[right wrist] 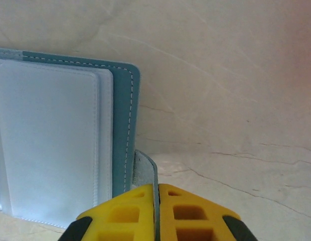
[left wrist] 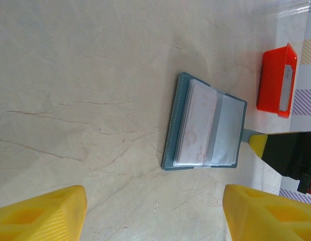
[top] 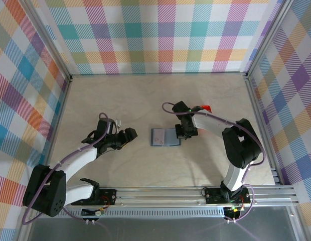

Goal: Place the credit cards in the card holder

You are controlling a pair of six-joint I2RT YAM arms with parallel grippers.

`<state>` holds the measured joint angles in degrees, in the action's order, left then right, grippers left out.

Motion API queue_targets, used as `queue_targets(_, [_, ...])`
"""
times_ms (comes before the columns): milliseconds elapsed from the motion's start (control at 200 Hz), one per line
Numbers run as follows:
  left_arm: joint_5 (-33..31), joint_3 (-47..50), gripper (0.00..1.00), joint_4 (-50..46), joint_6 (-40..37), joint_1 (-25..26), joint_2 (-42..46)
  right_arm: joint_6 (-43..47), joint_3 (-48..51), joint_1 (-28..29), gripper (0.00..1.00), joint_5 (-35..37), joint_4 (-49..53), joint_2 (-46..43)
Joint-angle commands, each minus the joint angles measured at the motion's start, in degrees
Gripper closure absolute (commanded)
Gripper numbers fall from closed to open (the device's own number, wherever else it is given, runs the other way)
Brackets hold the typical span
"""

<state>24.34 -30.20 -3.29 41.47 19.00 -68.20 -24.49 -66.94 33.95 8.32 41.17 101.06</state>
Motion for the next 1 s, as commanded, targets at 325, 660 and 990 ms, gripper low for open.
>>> queue_targets(325, [1.30, -5.03, 0.41, 5.53, -0.04, 1.27, -5.77, -4.61, 0.16, -0.71, 0.62, -11.53, -5.88, -12.66])
queue_targets(660, [2.69, -10.40, 0.50, 11.54, 0.03, 6.57, -17.64, -9.99, -6.39, 0.08, 0.63, -20.02, -8.36, -2.57])
queue_targets(990, [2.73, -12.78, 0.53, 11.59, -0.74, 7.53, -23.10, -9.53, -11.37, 1.73, 0.65, -21.68, -7.60, 5.87])
